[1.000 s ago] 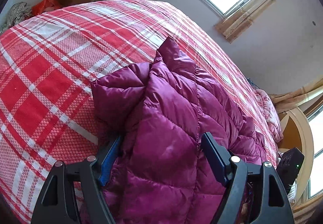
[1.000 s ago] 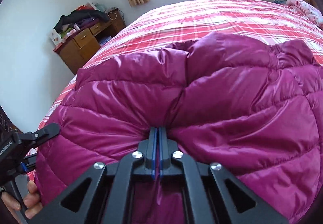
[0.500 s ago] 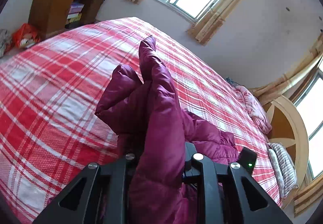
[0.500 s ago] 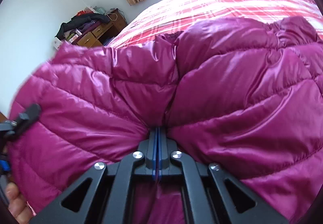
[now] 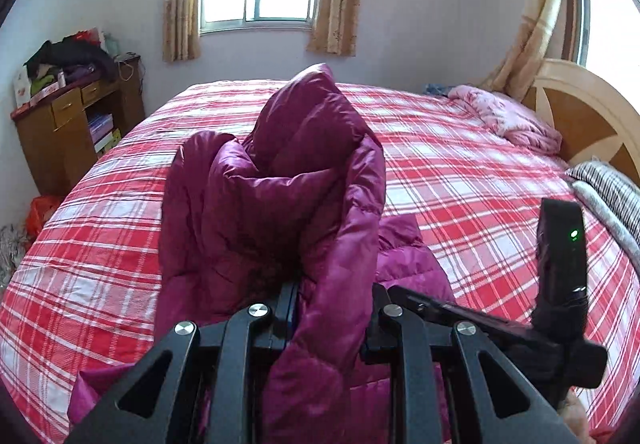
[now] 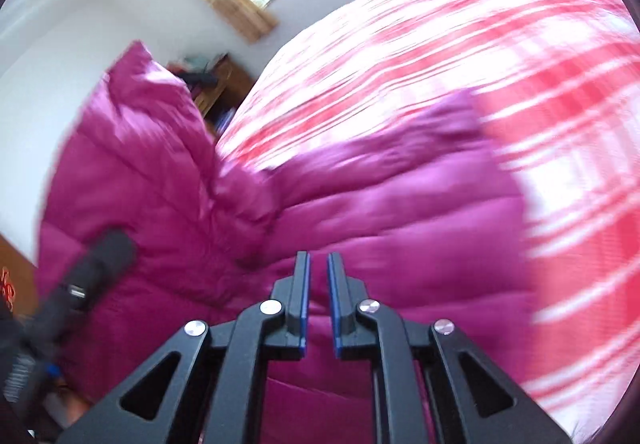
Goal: Fold large clothes
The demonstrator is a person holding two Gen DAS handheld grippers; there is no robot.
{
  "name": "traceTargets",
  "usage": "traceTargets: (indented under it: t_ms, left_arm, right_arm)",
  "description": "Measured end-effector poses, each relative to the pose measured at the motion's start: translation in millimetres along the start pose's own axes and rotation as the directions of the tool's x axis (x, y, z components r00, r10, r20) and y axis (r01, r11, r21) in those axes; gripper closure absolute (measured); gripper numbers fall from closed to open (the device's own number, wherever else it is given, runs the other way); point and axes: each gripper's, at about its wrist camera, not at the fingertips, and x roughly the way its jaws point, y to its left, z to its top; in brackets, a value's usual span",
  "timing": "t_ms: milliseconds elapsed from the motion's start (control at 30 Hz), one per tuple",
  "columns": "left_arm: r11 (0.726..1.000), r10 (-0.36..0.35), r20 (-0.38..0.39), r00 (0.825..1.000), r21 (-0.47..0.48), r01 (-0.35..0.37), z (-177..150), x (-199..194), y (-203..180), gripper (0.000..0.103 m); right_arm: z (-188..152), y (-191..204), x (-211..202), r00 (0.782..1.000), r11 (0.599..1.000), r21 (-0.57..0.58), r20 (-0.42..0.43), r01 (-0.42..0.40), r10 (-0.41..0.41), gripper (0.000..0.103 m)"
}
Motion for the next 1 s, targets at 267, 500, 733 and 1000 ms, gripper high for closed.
traceTargets:
  t_ms: [267, 500, 733, 1000]
  left_arm:
    - [0.986, 0.032, -0.079, 0.996, 0.167, -0.019, -45.5, 59.4, -79.1, 0.081]
    - [0.968, 0.066, -0.056, 0.996, 0.247, -0.050, -72.9, 79.5, -98.7, 0.081]
    - [0.971, 0.034, -0.068, 0.997, 0.239, -0.017, -69.4, 76.9, -93.1, 0.078]
    - [0.957, -0.119, -0.098, 0.988, 0.255, 0.141, -71.4, -16.1, -61.0, 0.072]
  right_arm:
    - [-9.7, -62.1, -45.0, 0.997, 0.997, 0.071, 0.061, 0.034, -0.038, 0.089]
    - [-15.5, -79.4, -61.8, 0.997, 0.997, 0.078, 0.080, 0.006, -0.012, 0.062]
    - [7.3, -60.3, -47.0, 0.992, 0.995, 0.004, 0.071, -0.103, 0.102, 0.067]
    - [15.8, -42.8, 20.2, 0.994, 0.996, -0.092, -0.108, -0.002, -0.008, 0.096]
